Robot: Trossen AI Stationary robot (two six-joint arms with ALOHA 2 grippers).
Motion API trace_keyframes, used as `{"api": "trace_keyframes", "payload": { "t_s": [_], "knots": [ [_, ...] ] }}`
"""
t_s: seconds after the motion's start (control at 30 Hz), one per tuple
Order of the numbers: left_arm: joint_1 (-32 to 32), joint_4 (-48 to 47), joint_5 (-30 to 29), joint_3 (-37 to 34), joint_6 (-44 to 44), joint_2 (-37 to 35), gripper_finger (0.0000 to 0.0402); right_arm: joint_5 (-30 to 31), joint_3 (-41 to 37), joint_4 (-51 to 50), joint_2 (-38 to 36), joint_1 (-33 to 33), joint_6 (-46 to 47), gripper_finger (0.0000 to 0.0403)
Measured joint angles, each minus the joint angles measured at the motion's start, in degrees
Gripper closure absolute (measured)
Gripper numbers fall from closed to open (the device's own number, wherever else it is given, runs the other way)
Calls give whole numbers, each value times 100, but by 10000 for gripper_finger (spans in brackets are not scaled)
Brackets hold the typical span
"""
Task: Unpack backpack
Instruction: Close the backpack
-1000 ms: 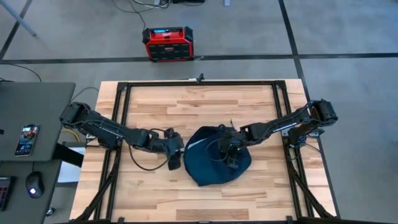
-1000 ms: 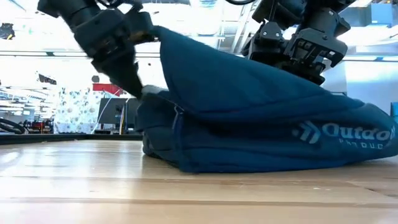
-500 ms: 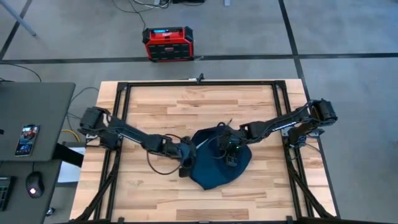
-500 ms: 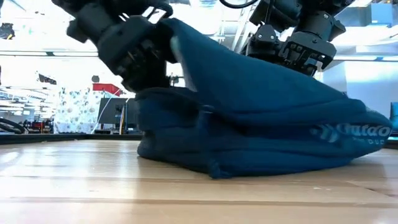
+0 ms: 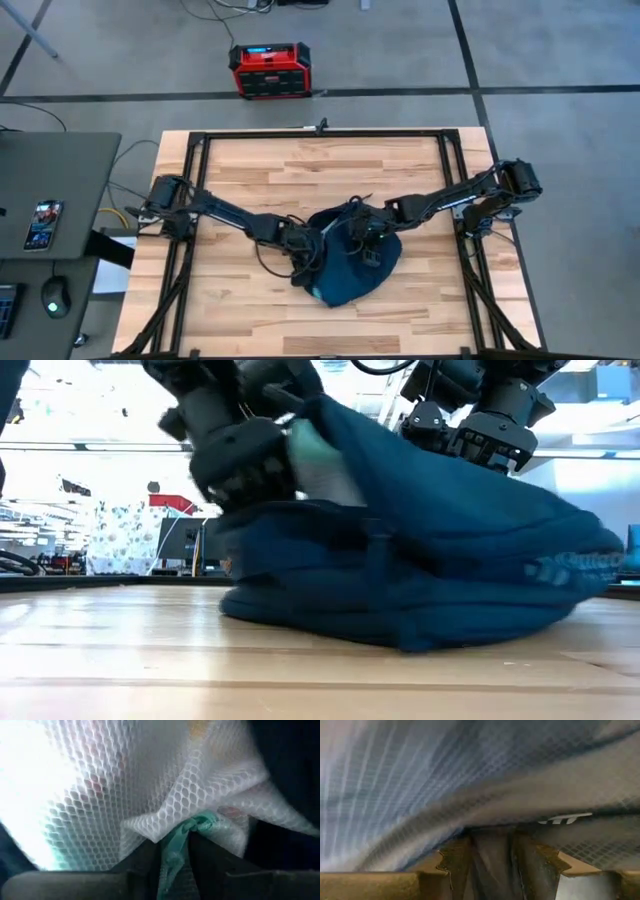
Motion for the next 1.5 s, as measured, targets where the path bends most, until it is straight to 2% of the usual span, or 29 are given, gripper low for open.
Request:
{"api": "trace_keyframes", "payload": {
  "t_s": [0.17,0.33,0.5,0.67,0.77,0.93,1.07,1.2,1.33,1.5],
  "knots": [
    [-76,-647,-51,202,20,-869,323,-8,368,-527,4,0,-88,255],
    [-51,-1242,-187,185,20,-1451,323,-12,725,-751,4,0,-266,255],
    [59,-1376,-931,195,63,-1979,323,-20,908,-826,-2,-119,-442,255],
    [432,-1277,-1541,200,44,-2303,323,-27,908,-889,-3,-382,-495,255],
    [930,-1216,-1379,200,-101,-2295,314,-27,908,-923,-46,-568,-659,255],
    [1892,-691,-357,200,-42,-1959,277,-27,908,-974,-238,-1007,-975,255],
    [2386,22,300,216,491,-1490,256,-27,911,-1206,-496,-1479,-1618,255],
    [2466,-80,267,611,1376,-857,252,-82,911,-1389,-557,-1984,-2255,255],
    [2524,-484,203,1263,2142,-244,252,-617,776,-1308,-550,-2361,-2743,255],
    [2532,-1047,136,2011,3059,412,252,-798,629,-1212,-538,-2650,-3010,255]
  ]
}}
